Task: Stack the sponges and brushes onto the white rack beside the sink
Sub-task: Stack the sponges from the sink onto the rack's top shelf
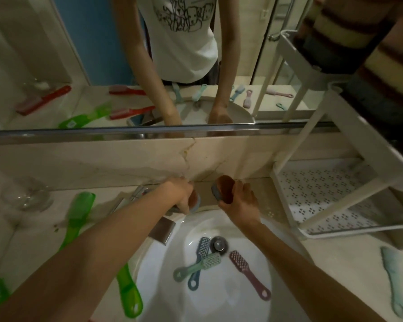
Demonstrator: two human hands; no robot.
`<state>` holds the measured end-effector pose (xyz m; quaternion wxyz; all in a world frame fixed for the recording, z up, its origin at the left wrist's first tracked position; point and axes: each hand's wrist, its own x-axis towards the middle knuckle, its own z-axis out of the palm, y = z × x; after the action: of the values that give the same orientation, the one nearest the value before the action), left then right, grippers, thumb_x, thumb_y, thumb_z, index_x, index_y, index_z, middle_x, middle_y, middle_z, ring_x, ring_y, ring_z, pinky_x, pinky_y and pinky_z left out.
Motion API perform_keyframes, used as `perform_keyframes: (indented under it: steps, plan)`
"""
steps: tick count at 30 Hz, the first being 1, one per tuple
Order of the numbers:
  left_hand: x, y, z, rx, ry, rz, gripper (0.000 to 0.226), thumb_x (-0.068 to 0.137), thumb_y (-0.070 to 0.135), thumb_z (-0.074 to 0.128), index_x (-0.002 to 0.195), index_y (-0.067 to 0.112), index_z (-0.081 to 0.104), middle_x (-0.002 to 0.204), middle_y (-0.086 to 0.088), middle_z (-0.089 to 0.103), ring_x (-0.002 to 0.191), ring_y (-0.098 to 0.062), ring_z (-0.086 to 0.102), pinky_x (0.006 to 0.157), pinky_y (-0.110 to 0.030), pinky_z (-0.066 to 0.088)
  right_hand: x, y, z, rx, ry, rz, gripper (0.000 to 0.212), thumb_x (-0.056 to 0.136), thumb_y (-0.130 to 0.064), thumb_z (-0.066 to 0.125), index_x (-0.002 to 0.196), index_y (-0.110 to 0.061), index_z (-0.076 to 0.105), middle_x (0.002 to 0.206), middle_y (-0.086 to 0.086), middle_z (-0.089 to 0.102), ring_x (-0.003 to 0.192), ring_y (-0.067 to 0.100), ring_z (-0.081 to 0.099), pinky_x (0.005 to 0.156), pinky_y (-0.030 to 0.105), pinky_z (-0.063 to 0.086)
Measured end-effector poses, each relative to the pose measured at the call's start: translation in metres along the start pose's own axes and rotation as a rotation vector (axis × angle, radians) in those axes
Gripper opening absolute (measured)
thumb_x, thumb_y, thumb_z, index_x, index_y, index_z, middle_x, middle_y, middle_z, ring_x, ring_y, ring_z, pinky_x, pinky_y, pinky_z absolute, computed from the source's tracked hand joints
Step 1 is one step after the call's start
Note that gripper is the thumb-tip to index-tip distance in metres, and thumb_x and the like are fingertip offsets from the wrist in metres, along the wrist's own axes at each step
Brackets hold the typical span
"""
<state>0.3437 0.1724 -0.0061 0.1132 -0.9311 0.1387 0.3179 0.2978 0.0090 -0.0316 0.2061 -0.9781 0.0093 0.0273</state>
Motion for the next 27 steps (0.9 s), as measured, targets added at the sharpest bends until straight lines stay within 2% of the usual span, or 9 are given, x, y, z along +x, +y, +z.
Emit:
perform_keyframes:
  steps: [4,8,12,18,23,27]
  plan:
    - [-0.024,0.015,-0.022,-0.298,0.173,-0.023,0.068,0.071,0.042,0.070,0.126,0.013,0.043,0.126,-0.011,0.054,0.111,-0.029,0.056,0.085,-0.035,0.049,-0.008,0.004,-0.023,0.035,0.097,0.025,0.054,0.079,-0.035,0.065,0.115,0.001,0.048,0.113,0.018,0.054,0.100,0.035,0.056,0.079,0.039,0.048]
    - [-0.059,0.034,-0.038,-0.592,0.468,-0.100,0.070,0.073,0.039,0.071,0.126,0.012,0.036,0.126,-0.012,0.052,0.112,-0.031,0.055,0.086,-0.036,0.046,-0.019,0.001,-0.057,0.157,0.158,0.076,0.054,0.081,-0.040,0.063,0.115,-0.004,0.044,0.114,0.016,0.053,0.103,0.035,0.057,0.080,0.040,0.050]
    - [-0.093,0.057,-0.049,-0.880,0.672,-0.188,0.088,0.075,0.034,0.074,0.141,0.017,0.018,0.138,-0.011,0.042,0.125,-0.029,0.048,0.098,-0.040,0.046,-0.033,-0.001,-0.099,0.248,0.212,0.045,0.053,0.085,-0.036,0.062,0.121,-0.004,0.039,0.116,0.018,0.054,0.102,0.037,0.058,0.081,0.040,0.048]
    - [-0.151,0.090,-0.084,-0.945,1.074,-0.222,0.067,0.077,0.037,0.070,0.130,0.020,0.033,0.131,-0.007,0.047,0.118,-0.026,0.051,0.089,-0.035,0.046,-0.059,-0.007,-0.165,0.337,0.344,-0.132,0.046,0.084,-0.038,0.062,0.113,-0.008,0.043,0.111,0.008,0.047,0.095,0.026,0.054,0.068,0.028,0.035]
    - [-0.203,0.133,-0.126,-0.920,1.370,-0.279,0.064,0.077,0.033,0.069,0.132,0.018,0.041,0.127,-0.007,0.044,0.119,-0.023,0.045,0.087,-0.027,0.036,-0.082,0.002,-0.229,0.433,0.419,-0.247,0.046,0.082,-0.040,0.063,0.109,-0.008,0.046,0.108,0.008,0.050,0.097,0.025,0.053,0.070,0.028,0.034]
    - [-0.231,0.167,-0.154,-0.899,1.519,-0.323,0.066,0.076,0.033,0.071,0.134,0.016,0.043,0.122,-0.009,0.048,0.116,-0.024,0.048,0.088,-0.026,0.037,-0.093,0.016,-0.279,0.492,0.444,-0.343,0.039,0.082,-0.043,0.063,0.093,-0.012,0.041,0.090,0.005,0.047,0.082,0.027,0.053,0.064,0.031,0.033]
